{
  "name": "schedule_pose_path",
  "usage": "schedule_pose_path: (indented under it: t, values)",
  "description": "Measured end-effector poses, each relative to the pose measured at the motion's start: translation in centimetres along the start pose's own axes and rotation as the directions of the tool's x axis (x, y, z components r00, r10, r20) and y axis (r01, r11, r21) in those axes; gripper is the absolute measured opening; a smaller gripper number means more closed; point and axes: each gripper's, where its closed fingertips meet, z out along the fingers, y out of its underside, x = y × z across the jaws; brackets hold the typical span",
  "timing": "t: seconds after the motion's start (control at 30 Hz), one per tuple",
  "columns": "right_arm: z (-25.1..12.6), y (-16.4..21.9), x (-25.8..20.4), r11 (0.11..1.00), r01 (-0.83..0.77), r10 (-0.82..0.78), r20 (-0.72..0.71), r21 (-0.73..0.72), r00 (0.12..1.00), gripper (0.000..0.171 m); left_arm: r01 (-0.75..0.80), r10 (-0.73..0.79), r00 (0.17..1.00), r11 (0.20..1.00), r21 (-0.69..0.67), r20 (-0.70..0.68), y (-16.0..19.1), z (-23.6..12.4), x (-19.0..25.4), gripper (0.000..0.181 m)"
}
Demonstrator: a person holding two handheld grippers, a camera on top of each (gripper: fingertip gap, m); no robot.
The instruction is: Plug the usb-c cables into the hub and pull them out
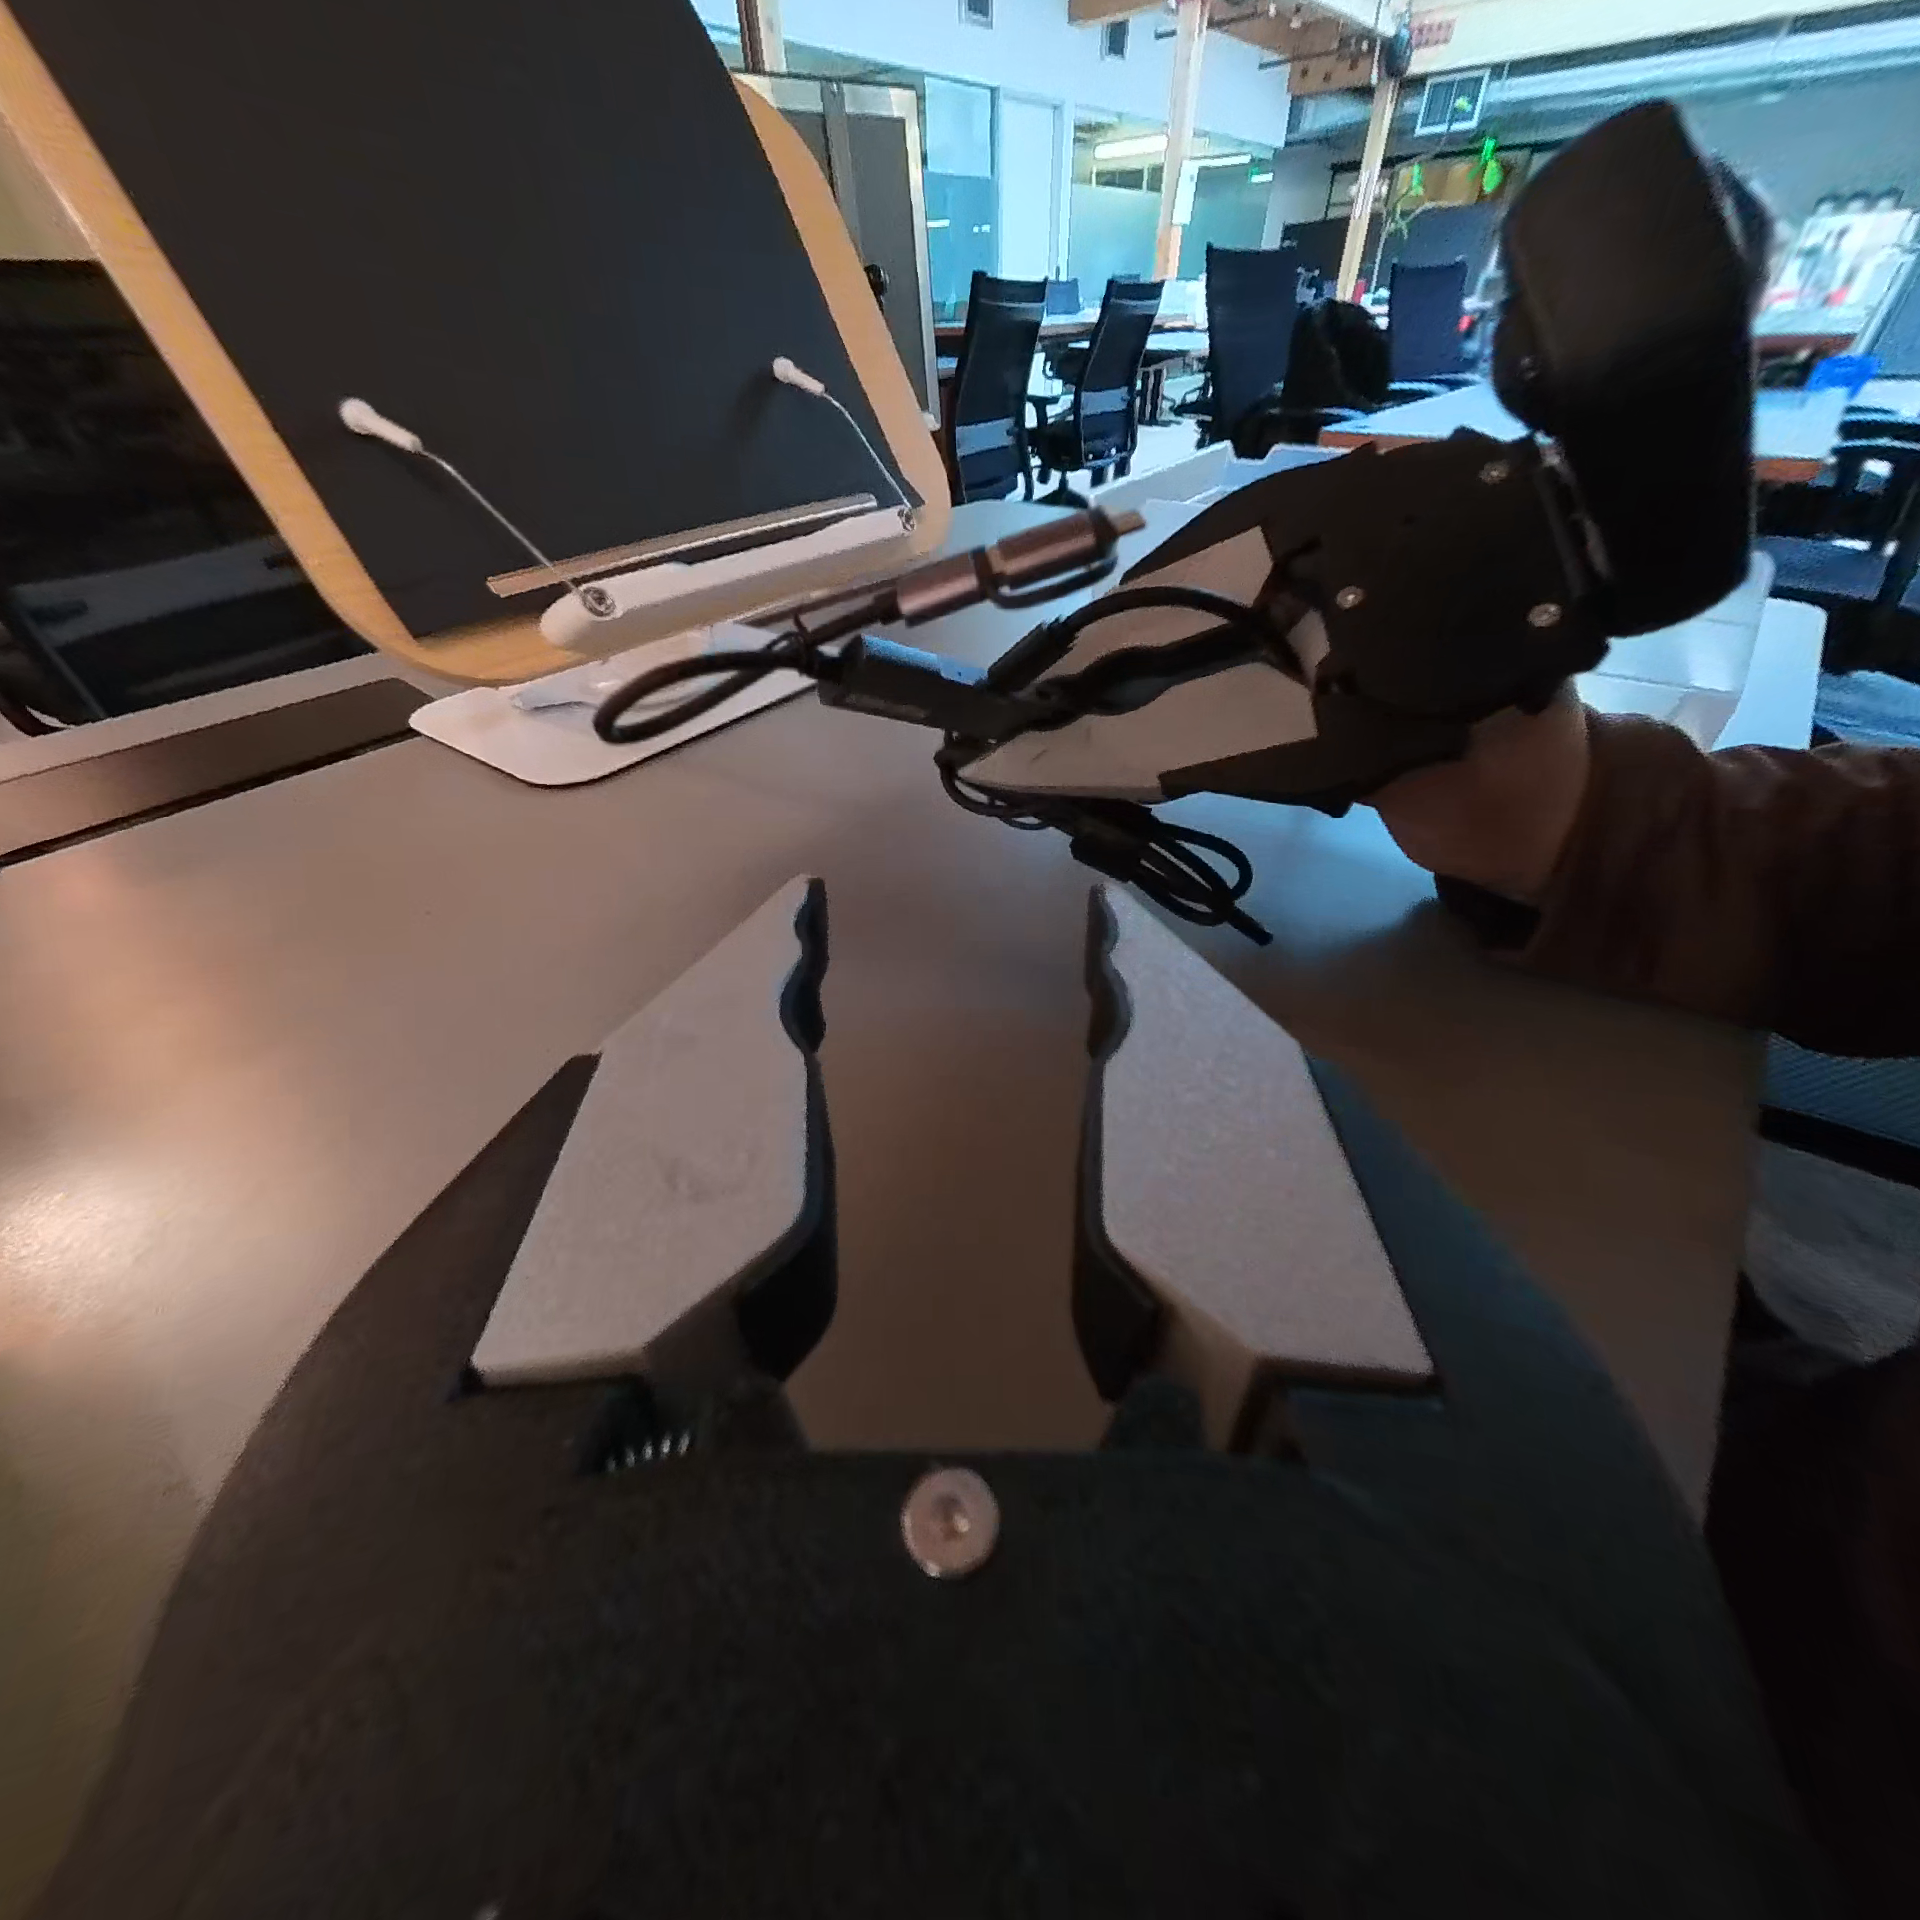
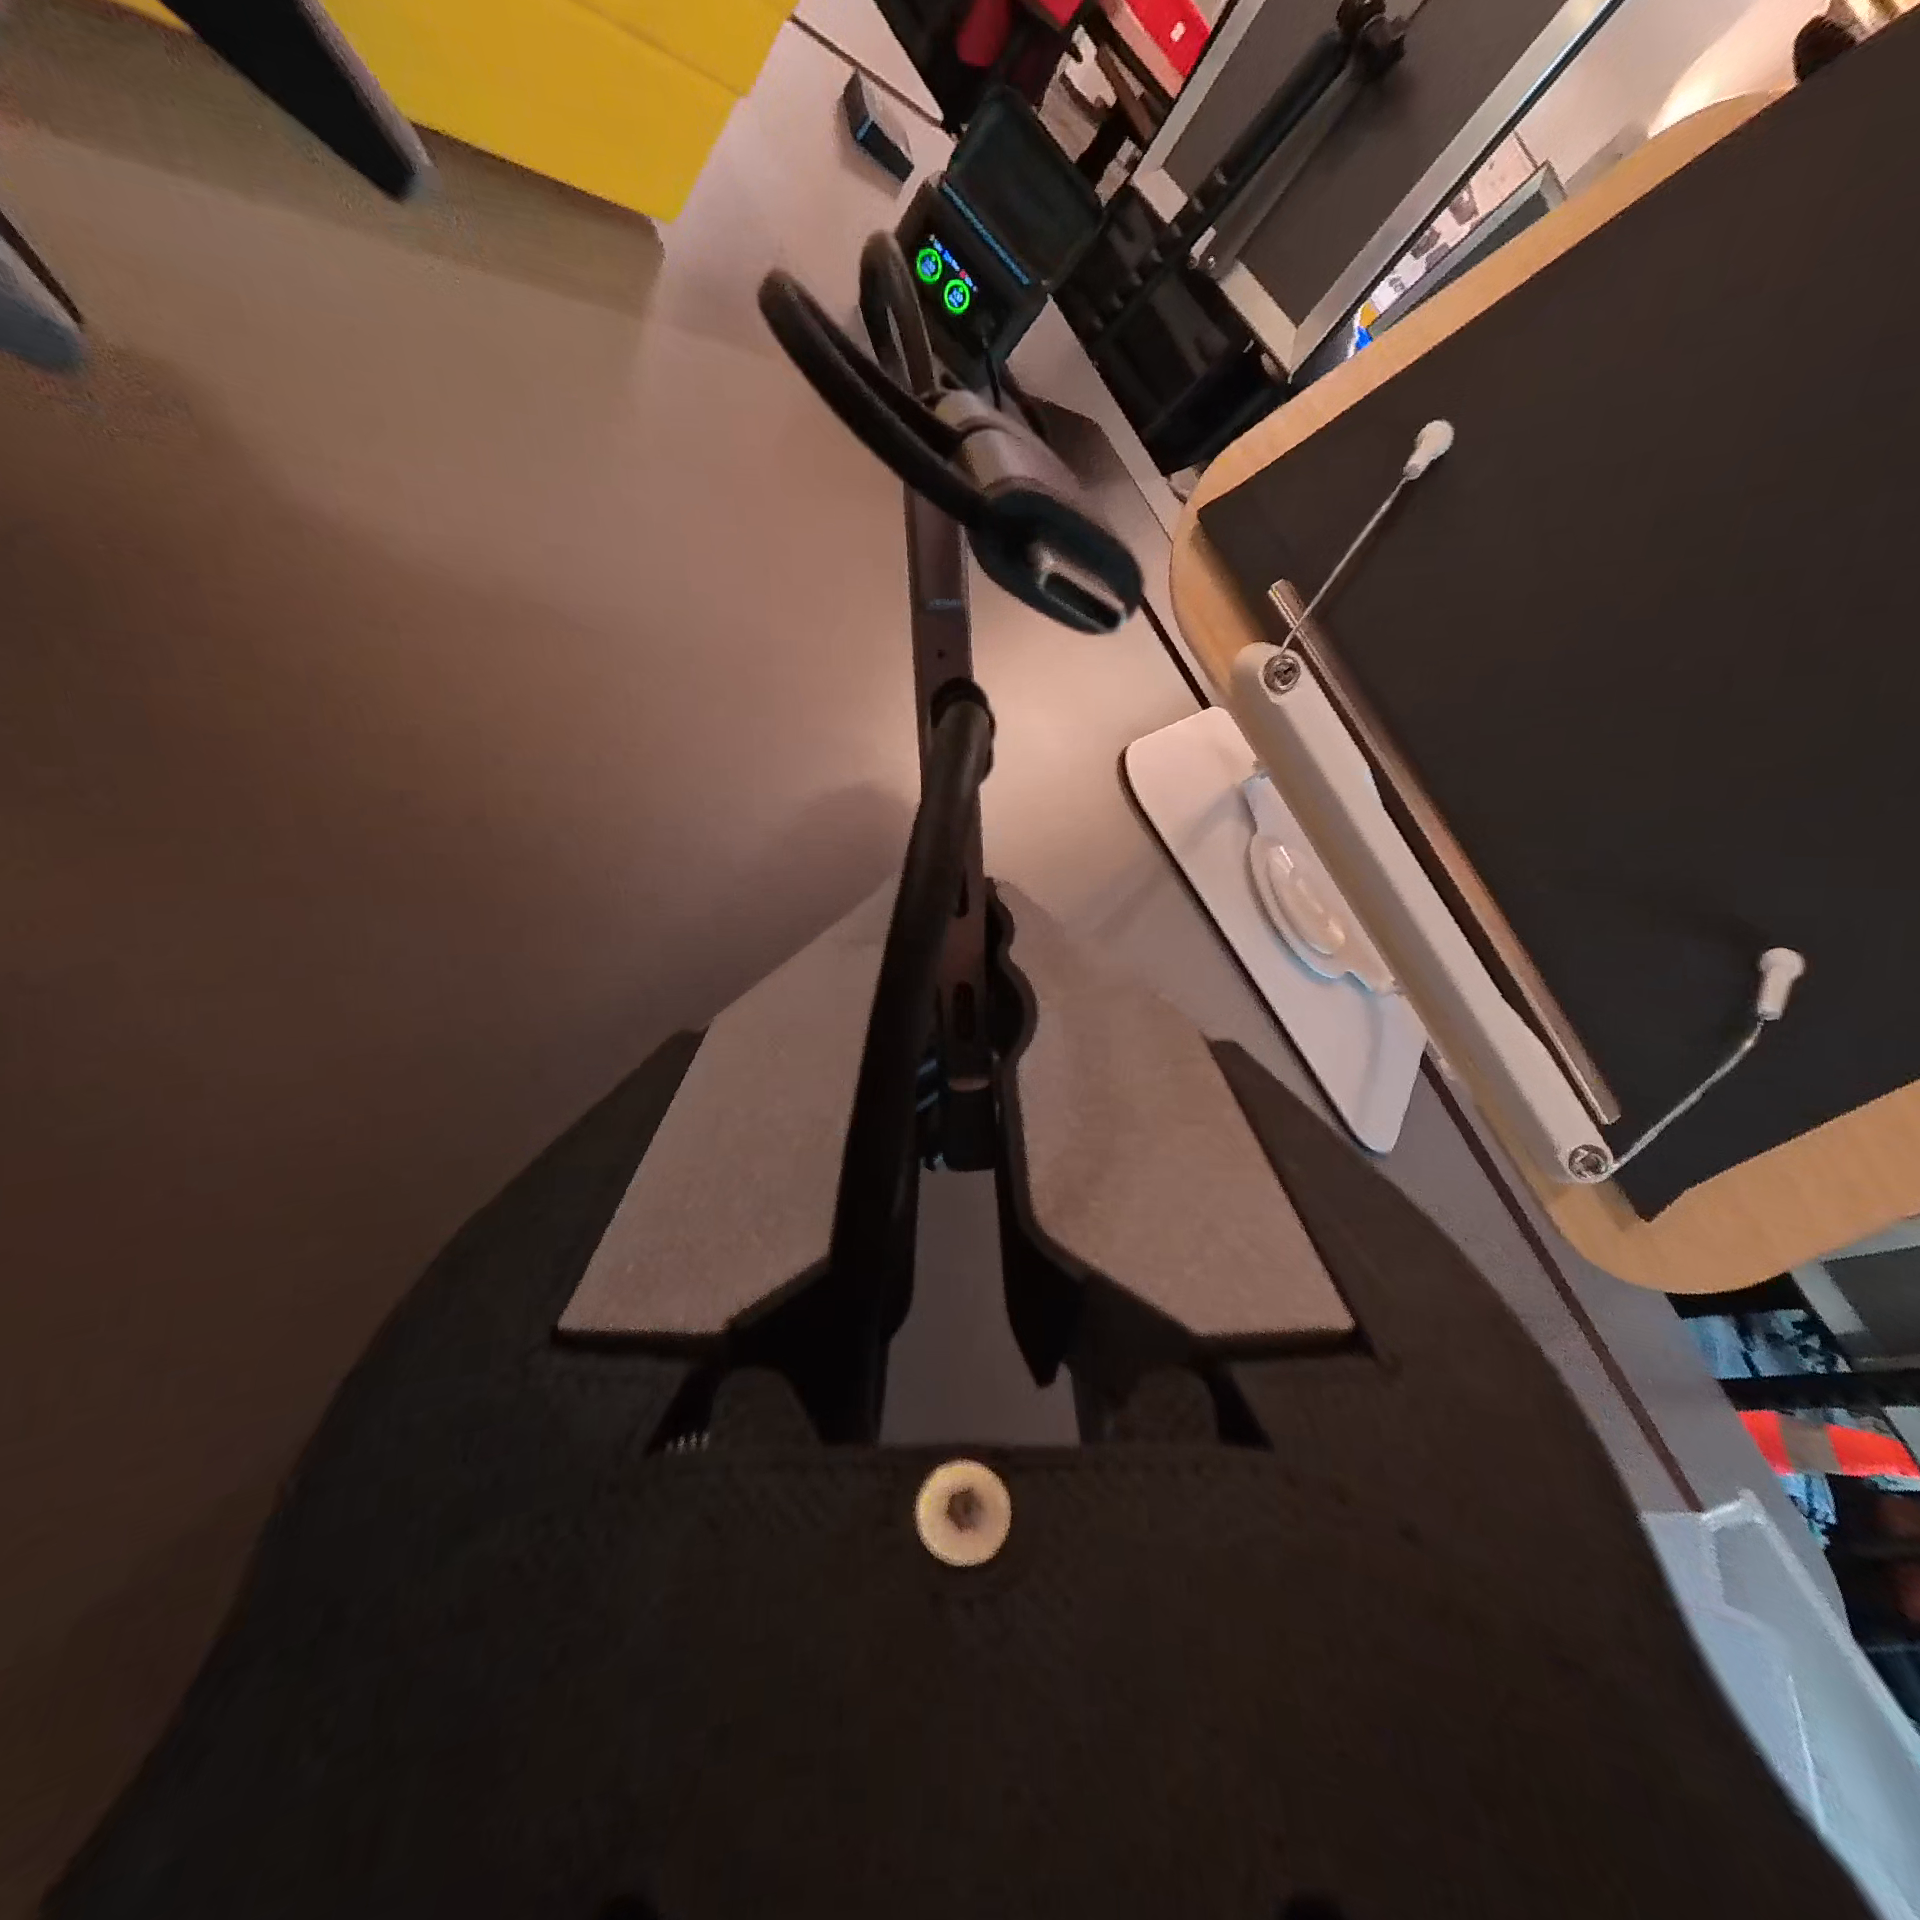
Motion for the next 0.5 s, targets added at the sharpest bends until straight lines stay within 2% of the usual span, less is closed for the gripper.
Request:
schedule_pose_path:
  t: [0.17,0.33,0.5]
  values:
    - [0.3,0.0,-1.3,1.000,0.030,-0.030,0.054,-0.007,0.998,0.007,-0.008,0.008,1.000,1.000,0.019,0.002,-0.2,-0.3,0.1,0.046]
    - [0.4,0.5,-3.8,0.981,0.188,-0.182,0.112,-0.040,0.977,0.006,-0.001,0.002,1.000,1.000,0.024,-0.025,-0.3,-0.4,0.5,0.048]
    - [0.2,0.7,-5.3,0.963,0.266,-0.257,0.159,-0.034,0.953,0.008,0.063,-0.068,0.994,0.996,-0.060,-0.086,-0.7,-2.4,1.1,0.048]
